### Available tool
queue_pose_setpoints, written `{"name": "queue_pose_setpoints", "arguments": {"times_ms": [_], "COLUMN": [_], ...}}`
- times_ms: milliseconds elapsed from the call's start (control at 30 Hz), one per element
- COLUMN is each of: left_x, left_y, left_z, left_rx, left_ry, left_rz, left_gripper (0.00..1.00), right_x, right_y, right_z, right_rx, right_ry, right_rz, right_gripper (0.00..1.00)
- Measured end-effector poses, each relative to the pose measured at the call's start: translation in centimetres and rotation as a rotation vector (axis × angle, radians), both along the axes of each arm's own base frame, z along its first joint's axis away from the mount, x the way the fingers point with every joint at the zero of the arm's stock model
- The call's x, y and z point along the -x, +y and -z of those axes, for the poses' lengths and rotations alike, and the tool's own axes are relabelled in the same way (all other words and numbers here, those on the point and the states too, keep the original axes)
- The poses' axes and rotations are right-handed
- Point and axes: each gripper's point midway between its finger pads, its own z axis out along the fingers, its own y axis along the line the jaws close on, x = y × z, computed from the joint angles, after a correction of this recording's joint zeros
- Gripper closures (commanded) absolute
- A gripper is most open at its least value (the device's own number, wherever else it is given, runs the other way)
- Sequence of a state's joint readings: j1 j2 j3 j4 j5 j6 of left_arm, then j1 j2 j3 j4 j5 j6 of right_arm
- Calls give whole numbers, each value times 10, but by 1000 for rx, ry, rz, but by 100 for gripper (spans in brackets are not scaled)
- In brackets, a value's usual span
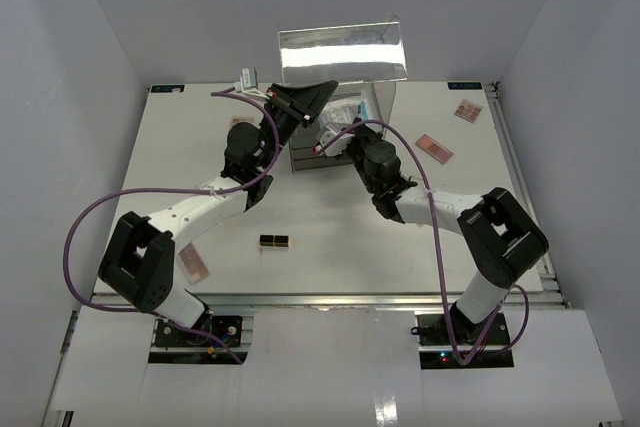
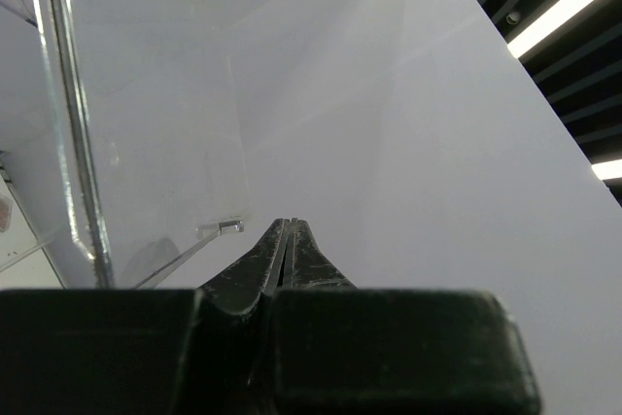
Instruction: Organize the makeup
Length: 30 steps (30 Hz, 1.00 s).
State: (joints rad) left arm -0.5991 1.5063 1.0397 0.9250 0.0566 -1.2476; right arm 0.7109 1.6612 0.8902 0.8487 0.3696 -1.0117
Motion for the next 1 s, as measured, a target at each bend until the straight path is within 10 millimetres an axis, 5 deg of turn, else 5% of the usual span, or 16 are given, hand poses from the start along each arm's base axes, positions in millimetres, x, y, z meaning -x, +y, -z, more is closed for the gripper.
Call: {"name": "queue_pose_setpoints", "arguments": {"times_ms": [367,667,1000], "left_x": [-1,-5,-5], "left_y": [0,4,3], "left_z": [0,-3,-1], "left_rx": [-3,3,0], "left_ry": [1,1,8], "left_rz": [-1,-20,-16], "left_gripper": [100,100,100], "right_x": [-35,-46,-23], "right_y": [12,16,8], "right_z": [-6,-3,11], "right_rx": [-41,-66,-30], "right_ry": [7,14,36], "right_rz": [95,130,67], "right_gripper": [91,29,15]}}
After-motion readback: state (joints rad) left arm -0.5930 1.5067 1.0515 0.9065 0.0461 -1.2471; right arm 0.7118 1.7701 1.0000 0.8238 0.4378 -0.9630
